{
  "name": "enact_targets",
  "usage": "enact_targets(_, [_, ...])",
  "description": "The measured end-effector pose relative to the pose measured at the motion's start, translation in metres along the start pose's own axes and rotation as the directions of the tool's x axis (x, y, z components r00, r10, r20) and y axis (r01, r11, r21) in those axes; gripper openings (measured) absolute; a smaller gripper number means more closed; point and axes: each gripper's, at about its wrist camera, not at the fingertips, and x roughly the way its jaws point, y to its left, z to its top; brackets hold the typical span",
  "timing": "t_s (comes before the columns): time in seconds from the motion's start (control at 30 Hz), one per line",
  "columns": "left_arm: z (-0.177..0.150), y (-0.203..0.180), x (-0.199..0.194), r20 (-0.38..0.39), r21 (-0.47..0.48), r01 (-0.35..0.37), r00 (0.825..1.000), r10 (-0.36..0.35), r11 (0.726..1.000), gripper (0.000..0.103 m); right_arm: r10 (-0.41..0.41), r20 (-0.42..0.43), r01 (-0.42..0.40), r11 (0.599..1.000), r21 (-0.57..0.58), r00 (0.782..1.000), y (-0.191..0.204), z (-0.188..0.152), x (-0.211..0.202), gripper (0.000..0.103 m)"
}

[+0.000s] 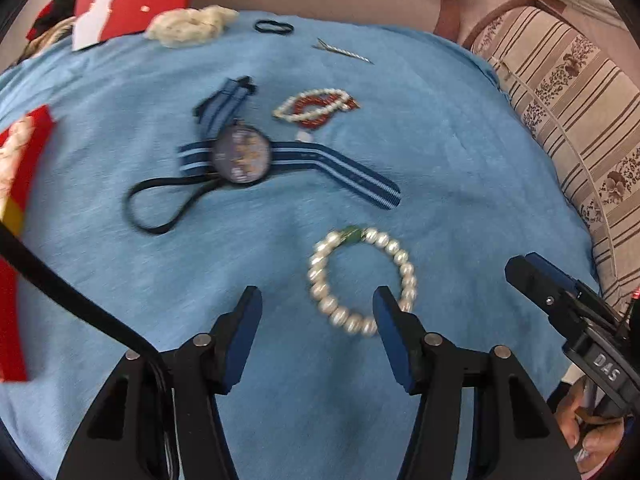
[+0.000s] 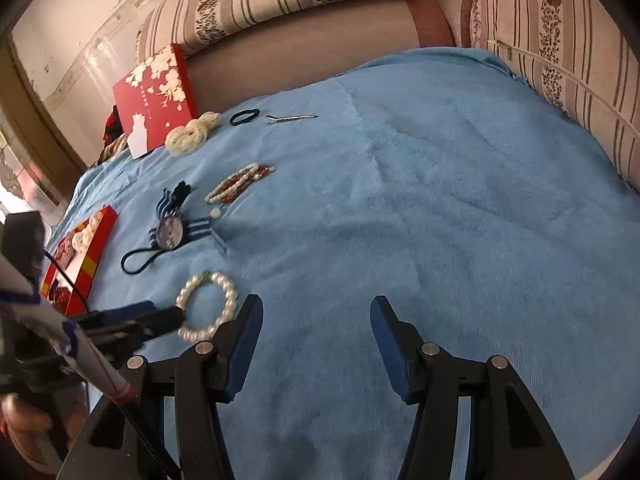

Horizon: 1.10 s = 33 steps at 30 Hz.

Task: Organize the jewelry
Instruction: 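Grasp the pearl bracelet with the green bead using the left tool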

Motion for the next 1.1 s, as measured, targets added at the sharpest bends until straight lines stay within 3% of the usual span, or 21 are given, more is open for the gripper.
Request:
enact_targets(0.03, [0.003,-0.004,0.005,0.007,0.01,-0.009,1.0,0.009,1.0,0.05,0.004,-0.003,-0.004,1.0,0.008,1.0,-0.002,0.003,0.003,0.06])
enact_targets(0.1, [0.004,-0.01,0.008,0.027,0.036,-0.032,0.999,0.031,0.999,0.031,0.011,-0.008,-0.011,1.0,0.016,1.0,-0.002,0.009,0.009,0.06])
enact_targets(0.13, [0.004,-0.011,0.011,0.025,0.048,-0.046,0.999,0.045,0.998,0.009,0.016,-0.009,-0.016,1.0,0.018,1.0,-0.001,0.012,0.012,0.06])
enact_targets(0.23, [0.003,0.0,0.006,0.019,0.025,-0.015,1.0,0.015,1.0,0.01,0.034,-0.012,-0.034,0.999,0.013,0.999,0.005,0.021,0.018,0.06])
enact_targets(0.33, [-0.011,0.023,-0.011,0.029,-0.002,-0.036,0.999,0.036,0.999,0.01,0.055,-0.009,-0.056,0.998,-0.029,0.998,0.023,0.031,0.023,0.06])
enact_targets(0.47, [-0.034,0.069,-0.035,0.022,-0.081,-0.032,0.999,0.034,0.996,0.01,0.081,-0.029,-0.084,0.985,-0.149,0.996,0.059,0.045,0.044,0.06])
enact_targets(0.57, [-0.046,0.098,-0.051,0.021,-0.146,-0.012,1.0,0.015,0.989,0.01,0.043,-0.06,-0.056,0.971,-0.234,0.997,0.086,0.05,0.076,0.06])
enact_targets(0.6, [-0.048,0.103,-0.054,0.023,-0.156,-0.015,1.0,0.019,0.988,0.01,0.029,-0.071,-0.045,0.968,-0.246,0.997,0.091,0.05,0.085,0.056])
enact_targets(0.63, [-0.052,0.108,-0.057,0.024,-0.166,-0.022,0.999,0.026,0.986,0.01,0.01,-0.086,-0.032,0.965,-0.259,0.996,0.096,0.049,0.094,0.045])
enact_targets(0.67, [-0.054,0.111,-0.058,0.025,-0.169,-0.028,0.999,0.033,0.985,0.01,-0.005,-0.107,-0.024,0.963,-0.268,0.994,0.1,0.048,0.101,0.01])
enact_targets(0.7, [-0.056,0.114,-0.059,0.026,-0.172,-0.034,0.999,0.039,0.985,0.01,-0.004,-0.127,-0.03,0.964,-0.265,0.992,0.101,0.046,0.104,0.003])
enact_targets(0.87, [-0.058,0.116,-0.06,0.036,-0.171,-0.028,0.999,0.035,0.985,0.01,0.016,-0.133,-0.047,0.972,-0.232,0.991,0.094,0.021,0.071,0.002])
enact_targets(1.1, [-0.063,0.111,-0.059,0.049,-0.152,-0.046,0.997,0.054,0.987,0.01,0.016,-0.236,-0.041,0.994,-0.101,0.972,0.04,-0.038,0.018,0.003])
